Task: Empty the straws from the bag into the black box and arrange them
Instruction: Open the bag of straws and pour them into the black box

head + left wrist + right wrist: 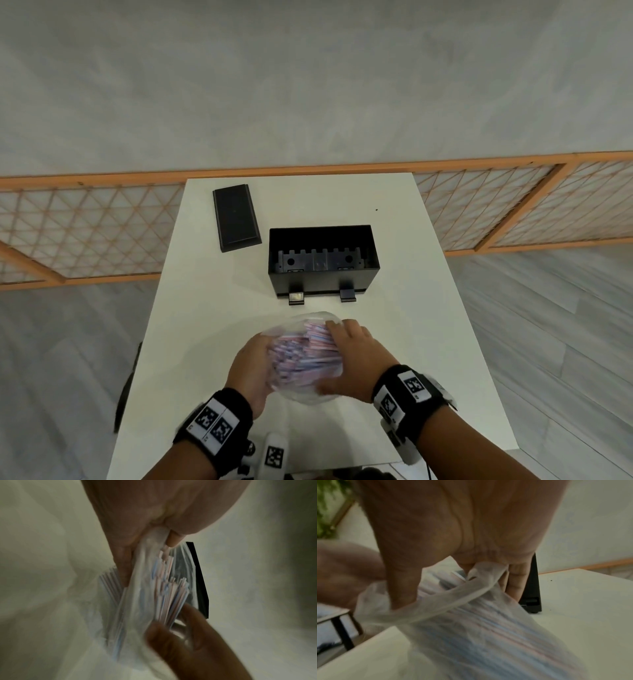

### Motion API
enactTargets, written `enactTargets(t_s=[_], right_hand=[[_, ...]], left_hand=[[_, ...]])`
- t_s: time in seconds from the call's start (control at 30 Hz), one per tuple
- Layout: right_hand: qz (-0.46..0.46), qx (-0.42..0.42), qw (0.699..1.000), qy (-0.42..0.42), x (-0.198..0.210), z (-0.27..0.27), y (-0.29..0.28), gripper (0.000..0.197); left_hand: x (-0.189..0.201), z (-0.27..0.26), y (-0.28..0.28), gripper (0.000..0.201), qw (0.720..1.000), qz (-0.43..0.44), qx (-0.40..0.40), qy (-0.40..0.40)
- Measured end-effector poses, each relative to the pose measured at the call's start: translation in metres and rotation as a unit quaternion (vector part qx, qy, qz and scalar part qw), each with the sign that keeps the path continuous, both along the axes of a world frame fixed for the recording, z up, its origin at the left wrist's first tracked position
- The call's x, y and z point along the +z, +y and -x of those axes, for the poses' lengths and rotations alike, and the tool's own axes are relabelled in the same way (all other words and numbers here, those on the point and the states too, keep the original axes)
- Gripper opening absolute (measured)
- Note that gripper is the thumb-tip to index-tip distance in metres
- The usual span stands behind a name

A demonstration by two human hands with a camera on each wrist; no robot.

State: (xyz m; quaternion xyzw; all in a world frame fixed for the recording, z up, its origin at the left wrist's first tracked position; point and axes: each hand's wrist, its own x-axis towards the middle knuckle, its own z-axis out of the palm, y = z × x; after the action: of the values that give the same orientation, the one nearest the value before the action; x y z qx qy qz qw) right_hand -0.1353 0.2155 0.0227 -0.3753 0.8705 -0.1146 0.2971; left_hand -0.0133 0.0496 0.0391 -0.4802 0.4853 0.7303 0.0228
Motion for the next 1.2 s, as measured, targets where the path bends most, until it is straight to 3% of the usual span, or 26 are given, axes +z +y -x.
enactTargets(t_s=[0.27, 0.37, 0.47, 0.63, 0.8, 1.0, 1.1, 1.17, 1.2], right_hand=[[0.028, -0.009, 0.998, 0.051, -0.022, 0.006, -0.003, 0.112], [0.081, -0.033, 0.996, 0.029, -0.027, 0.010, -0.003, 0.100], [0.112, -0.047, 0.992, 0.013, -0.032, 0.010, -0.003, 0.087], [0.145, -0.060, 0.988, -0.014, -0.026, 0.010, 0.001, 0.085], [0.208, -0.112, 0.969, -0.072, -0.024, 0.010, 0.002, 0.088], [0.245, -0.145, 0.951, -0.119, -0.022, 0.004, 0.004, 0.087], [0.226, -0.147, 0.956, -0.117, -0.024, 0.006, 0.007, 0.091], [0.213, -0.142, 0.961, -0.109, -0.027, 0.008, 0.005, 0.091], [0.207, -0.137, 0.963, -0.105, -0.029, 0.008, 0.004, 0.091]], left_hand=[[0.006, 0.009, 0.009, 0.028, 0.997, -0.045, 0.064, 0.014], [0.009, 0.011, 0.007, 0.022, 0.995, -0.038, 0.082, 0.038], [0.009, 0.011, 0.008, 0.023, 0.997, 0.014, 0.069, 0.043], [0.008, 0.012, 0.004, 0.022, 0.997, 0.010, 0.073, 0.035], [0.019, 0.016, 0.002, 0.027, 0.989, 0.130, 0.042, 0.049], [0.048, 0.019, 0.006, 0.026, 0.974, 0.204, -0.007, 0.093], [0.038, 0.017, 0.002, 0.023, 0.962, 0.256, -0.010, 0.096], [0.020, 0.016, -0.002, 0.012, 0.967, 0.239, 0.036, 0.077], [0.009, 0.015, -0.005, 0.023, 0.975, 0.208, 0.058, 0.056]])
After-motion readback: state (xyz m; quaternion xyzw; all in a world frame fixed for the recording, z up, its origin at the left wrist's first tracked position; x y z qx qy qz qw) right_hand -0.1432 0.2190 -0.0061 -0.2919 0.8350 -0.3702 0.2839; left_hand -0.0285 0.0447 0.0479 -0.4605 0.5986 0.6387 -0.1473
